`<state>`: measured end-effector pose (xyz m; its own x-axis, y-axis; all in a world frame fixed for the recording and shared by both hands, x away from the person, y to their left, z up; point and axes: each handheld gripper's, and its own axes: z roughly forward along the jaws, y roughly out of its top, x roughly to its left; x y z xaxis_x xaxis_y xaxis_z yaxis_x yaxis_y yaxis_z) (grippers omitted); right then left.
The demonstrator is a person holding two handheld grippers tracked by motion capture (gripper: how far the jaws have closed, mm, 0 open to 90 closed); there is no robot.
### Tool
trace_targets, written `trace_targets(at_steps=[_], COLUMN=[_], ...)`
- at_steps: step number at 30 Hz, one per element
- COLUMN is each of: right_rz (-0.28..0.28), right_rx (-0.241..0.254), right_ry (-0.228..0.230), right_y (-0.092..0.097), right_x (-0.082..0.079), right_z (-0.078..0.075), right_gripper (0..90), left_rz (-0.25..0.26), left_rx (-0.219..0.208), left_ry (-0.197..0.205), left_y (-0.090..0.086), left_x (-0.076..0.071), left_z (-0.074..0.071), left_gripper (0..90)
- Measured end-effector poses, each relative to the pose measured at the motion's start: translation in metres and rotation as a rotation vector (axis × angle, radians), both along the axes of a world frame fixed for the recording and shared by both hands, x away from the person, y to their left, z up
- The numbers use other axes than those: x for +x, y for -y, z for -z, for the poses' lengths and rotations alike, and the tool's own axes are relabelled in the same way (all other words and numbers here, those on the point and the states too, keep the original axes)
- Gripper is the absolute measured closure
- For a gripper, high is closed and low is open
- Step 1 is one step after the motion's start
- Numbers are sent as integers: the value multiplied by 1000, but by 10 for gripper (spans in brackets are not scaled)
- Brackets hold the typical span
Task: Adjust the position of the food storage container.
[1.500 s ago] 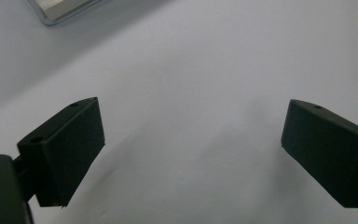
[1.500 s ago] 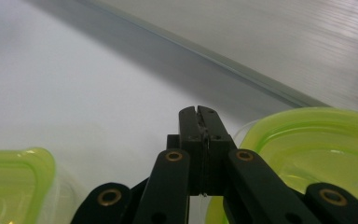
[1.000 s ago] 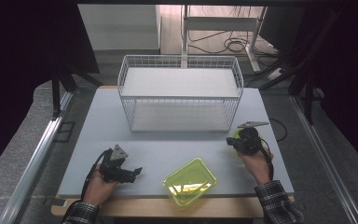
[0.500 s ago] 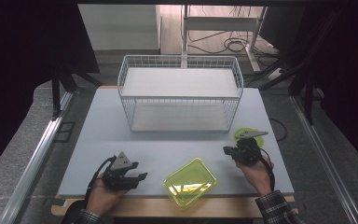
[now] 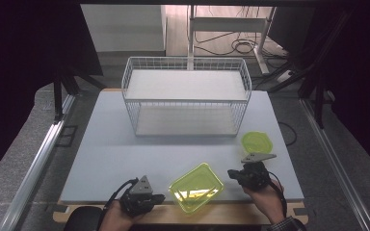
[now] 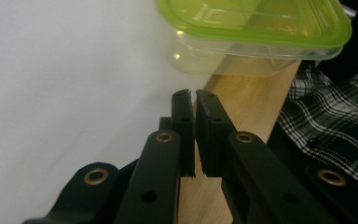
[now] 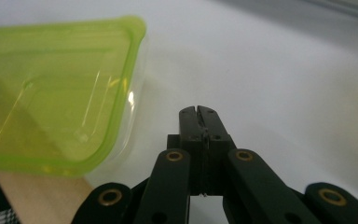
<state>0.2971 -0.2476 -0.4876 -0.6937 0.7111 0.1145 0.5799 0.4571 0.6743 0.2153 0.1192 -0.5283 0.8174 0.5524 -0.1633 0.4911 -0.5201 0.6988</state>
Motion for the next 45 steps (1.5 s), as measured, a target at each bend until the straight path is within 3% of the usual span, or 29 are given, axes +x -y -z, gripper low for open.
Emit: trace_targets(at_steps=[5, 10, 22, 30, 45], right_rz=[-26, -53, -82, -71, -108], right_rx=[-19, -37, -45, -51, -41], right_ry=[-31, -59, -77, -83, -90], right_y=[-2, -5, -20, -31, -55], right_x=[-17, -23, -23, -11, 19], right_z=[7, 14, 15, 16, 20], right_gripper=[891, 891, 890, 890, 889], left_rz=[27, 41, 8, -29, -104], left_rx=[-14, -30, -55, -48, -19], left_ry=[-20, -24, -50, -65, -58], left_y=[9, 16, 17, 10, -11], left_x=[2, 7, 21, 33, 66], left_z=[3, 2, 2, 2, 0], left_gripper=[870, 871, 869, 863, 854])
